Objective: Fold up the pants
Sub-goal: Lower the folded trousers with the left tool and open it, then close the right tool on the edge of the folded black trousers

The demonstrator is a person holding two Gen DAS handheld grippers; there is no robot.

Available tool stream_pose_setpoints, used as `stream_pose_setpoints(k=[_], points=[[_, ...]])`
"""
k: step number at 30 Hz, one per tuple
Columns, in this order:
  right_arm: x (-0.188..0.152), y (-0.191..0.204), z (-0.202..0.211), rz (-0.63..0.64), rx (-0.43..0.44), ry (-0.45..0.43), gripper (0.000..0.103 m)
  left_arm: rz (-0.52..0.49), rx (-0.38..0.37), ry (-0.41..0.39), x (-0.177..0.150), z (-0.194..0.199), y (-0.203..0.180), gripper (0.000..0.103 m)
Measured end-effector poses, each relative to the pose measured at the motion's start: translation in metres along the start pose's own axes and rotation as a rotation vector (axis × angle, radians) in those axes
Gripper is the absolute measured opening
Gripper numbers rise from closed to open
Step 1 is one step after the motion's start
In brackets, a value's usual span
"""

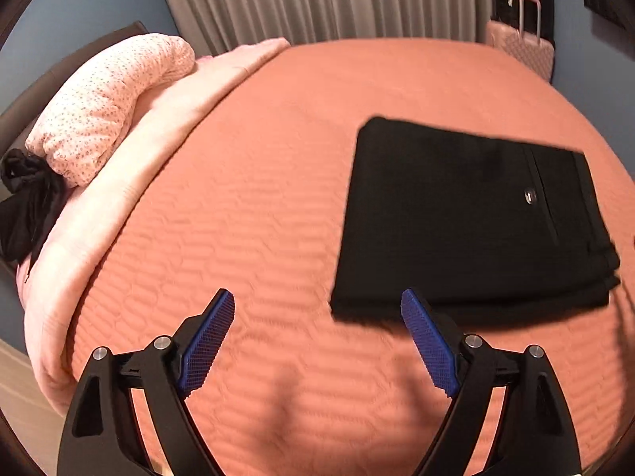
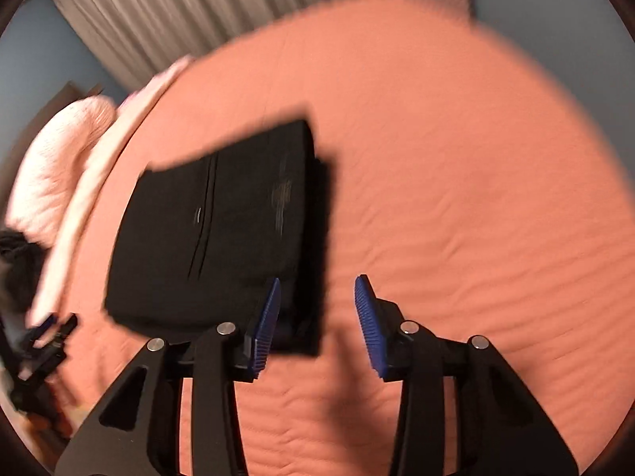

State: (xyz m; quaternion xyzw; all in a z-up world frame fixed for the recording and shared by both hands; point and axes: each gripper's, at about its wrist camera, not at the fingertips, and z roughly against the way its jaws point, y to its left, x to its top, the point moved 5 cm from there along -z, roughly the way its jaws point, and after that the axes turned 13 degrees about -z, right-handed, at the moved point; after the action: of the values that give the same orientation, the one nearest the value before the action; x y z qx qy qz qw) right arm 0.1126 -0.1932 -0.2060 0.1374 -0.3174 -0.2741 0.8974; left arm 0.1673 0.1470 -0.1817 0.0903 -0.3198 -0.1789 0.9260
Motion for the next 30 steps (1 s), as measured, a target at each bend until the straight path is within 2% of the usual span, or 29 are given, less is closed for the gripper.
stream_pose_setpoints(k=[4,5,6,7,8,9,10,11,12,13,14,16,17,19,20,21,22,25,28,30], points=[[0.018,0.090,-0.018,0.151,0.177,0.045,0.039,0.054,-0.061,-0.003,0.026,-0.022,0.002,0.084],[0.016,0.119,-0.041,0.217,0.223,0.098,0.039,0.048,-0.067,0.004,0.031,-0.031,-0.002,0.084],[0.011,0.129,-0.059,0.248,0.229,0.140,0.036,0.041,-0.069,0.020,0.032,-0.037,-0.006,0.084],[0.003,0.130,-0.086,0.284,0.196,0.198,0.036,0.022,-0.085,0.042,0.033,-0.047,-0.014,0.084],[-0.010,0.116,-0.123,0.316,0.095,0.269,0.036,-0.003,-0.092,0.068,0.031,-0.062,-0.024,0.084],[-0.018,0.101,-0.143,0.317,0.068,0.314,0.032,-0.022,-0.085,0.105,0.025,-0.074,-0.030,0.085],[-0.017,0.093,-0.143,0.290,0.112,0.299,0.028,-0.037,-0.106,0.127,0.017,-0.085,-0.037,0.085],[-0.009,0.090,-0.135,0.268,0.094,0.299,0.023,-0.027,-0.108,0.106,0.015,-0.086,-0.035,0.086],[0.002,0.095,-0.128,0.270,0.061,0.289,0.023,-0.013,-0.109,0.084,0.013,-0.082,-0.033,0.087],[0.010,0.105,-0.122,0.283,0.069,0.264,0.027,-0.015,-0.114,0.085,0.012,-0.082,-0.032,0.087],[0.024,0.130,-0.114,0.321,0.123,0.237,0.027,-0.016,-0.116,0.087,0.013,-0.078,-0.030,0.086],[0.048,0.173,-0.120,0.364,0.215,0.241,0.027,0.002,-0.136,0.027,0.025,-0.063,-0.027,0.087],[0.061,0.198,-0.137,0.371,0.277,0.287,0.027,0.018,-0.170,-0.013,0.034,-0.053,-0.027,0.087],[0.077,0.232,-0.176,0.363,0.341,0.378,0.027,0.007,-0.255,-0.034,0.047,-0.050,-0.035,0.087],[0.081,0.249,-0.205,0.370,0.345,0.460,0.027,-0.010,-0.283,-0.006,0.047,-0.058,-0.042,0.087],[0.080,0.257,-0.226,0.379,0.333,0.515,0.027,-0.037,-0.292,0.056,0.040,-0.071,-0.051,0.087],[0.073,0.264,-0.243,0.397,0.301,0.539,0.027,-0.063,-0.308,0.116,0.030,-0.084,-0.058,0.087],[0.059,0.281,-0.277,0.482,0.234,0.578,0.027,-0.030,-0.330,0.079,0.016,-0.084,-0.053,0.088],[0.049,0.292,-0.281,0.509,0.241,0.623,0.027,-0.037,-0.326,0.062,0.010,-0.081,-0.053,0.088],[0.042,0.299,-0.279,0.583,0.233,0.610,0.025,-0.031,-0.322,0.056,0.007,-0.082,-0.051,0.088]])
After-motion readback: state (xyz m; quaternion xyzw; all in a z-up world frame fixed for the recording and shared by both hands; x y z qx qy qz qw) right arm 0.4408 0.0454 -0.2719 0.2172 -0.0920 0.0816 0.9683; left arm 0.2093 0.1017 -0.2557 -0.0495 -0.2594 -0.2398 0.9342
